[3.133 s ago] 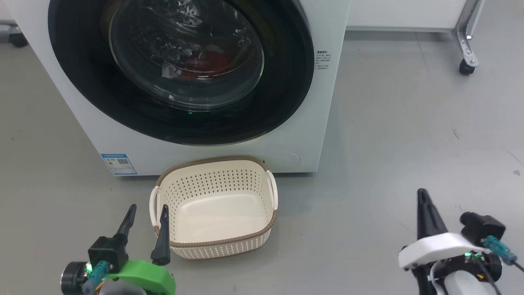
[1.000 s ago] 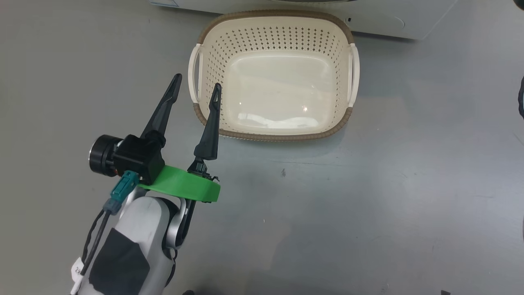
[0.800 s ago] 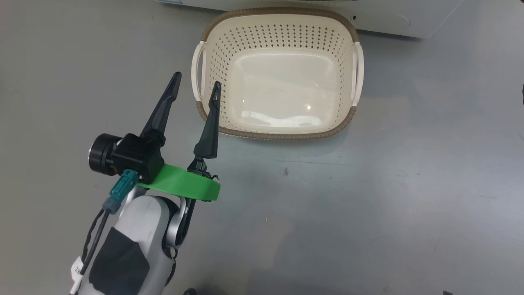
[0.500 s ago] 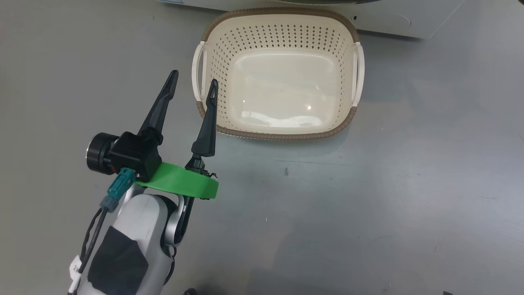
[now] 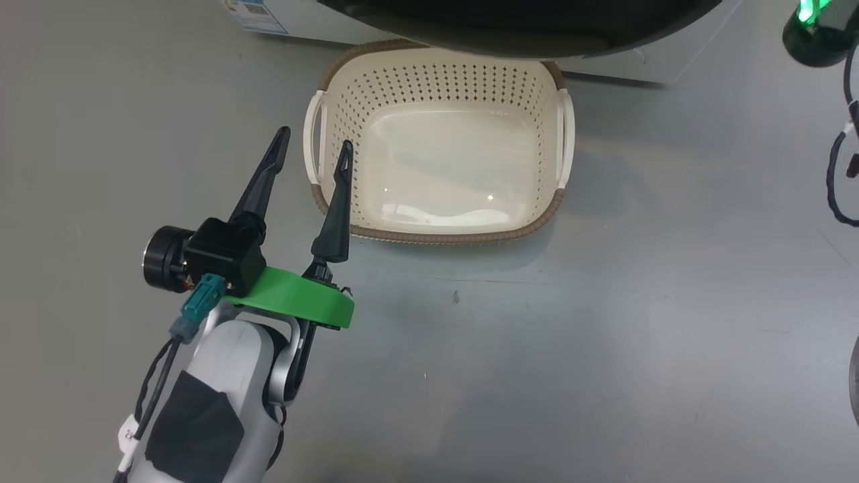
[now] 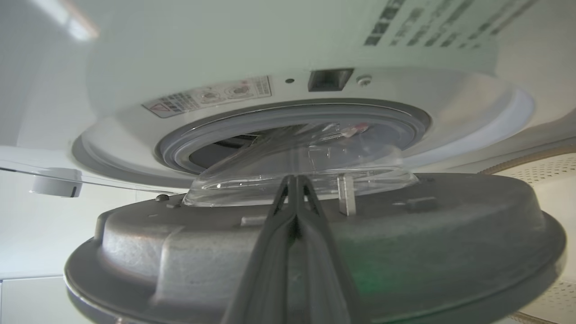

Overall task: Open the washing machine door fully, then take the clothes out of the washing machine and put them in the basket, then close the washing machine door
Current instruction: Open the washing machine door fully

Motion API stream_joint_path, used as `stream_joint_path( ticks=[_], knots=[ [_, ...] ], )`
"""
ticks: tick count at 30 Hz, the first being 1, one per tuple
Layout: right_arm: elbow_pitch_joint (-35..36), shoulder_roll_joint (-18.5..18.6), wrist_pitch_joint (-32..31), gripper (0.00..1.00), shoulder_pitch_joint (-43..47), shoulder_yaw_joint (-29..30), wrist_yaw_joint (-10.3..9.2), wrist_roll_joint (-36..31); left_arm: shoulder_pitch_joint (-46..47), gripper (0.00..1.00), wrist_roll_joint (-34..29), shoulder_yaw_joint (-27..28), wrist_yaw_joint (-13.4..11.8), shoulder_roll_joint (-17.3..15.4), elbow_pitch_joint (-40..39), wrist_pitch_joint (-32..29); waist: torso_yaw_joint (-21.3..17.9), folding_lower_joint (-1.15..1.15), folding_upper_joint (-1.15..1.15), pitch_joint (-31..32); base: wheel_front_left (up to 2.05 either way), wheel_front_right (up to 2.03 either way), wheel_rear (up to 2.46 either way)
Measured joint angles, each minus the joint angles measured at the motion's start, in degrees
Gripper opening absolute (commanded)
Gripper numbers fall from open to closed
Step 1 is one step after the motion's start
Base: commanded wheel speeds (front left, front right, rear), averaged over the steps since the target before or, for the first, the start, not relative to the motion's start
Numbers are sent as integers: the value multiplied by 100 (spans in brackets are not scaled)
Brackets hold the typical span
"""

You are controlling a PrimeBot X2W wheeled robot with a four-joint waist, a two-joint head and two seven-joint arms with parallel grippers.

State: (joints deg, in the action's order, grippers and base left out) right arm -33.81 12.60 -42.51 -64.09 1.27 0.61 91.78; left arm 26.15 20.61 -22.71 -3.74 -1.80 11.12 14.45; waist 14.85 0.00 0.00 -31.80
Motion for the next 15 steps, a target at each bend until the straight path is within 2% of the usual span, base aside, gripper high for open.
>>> stream_joint_path(
  ticks=[15],
  knots=[
    [-237, -240, -422, 0, 761, -92, 388, 243, -125, 100, 7, 3, 1, 3, 464, 0, -188, 0, 0, 506, 0, 0, 0]
  ],
)
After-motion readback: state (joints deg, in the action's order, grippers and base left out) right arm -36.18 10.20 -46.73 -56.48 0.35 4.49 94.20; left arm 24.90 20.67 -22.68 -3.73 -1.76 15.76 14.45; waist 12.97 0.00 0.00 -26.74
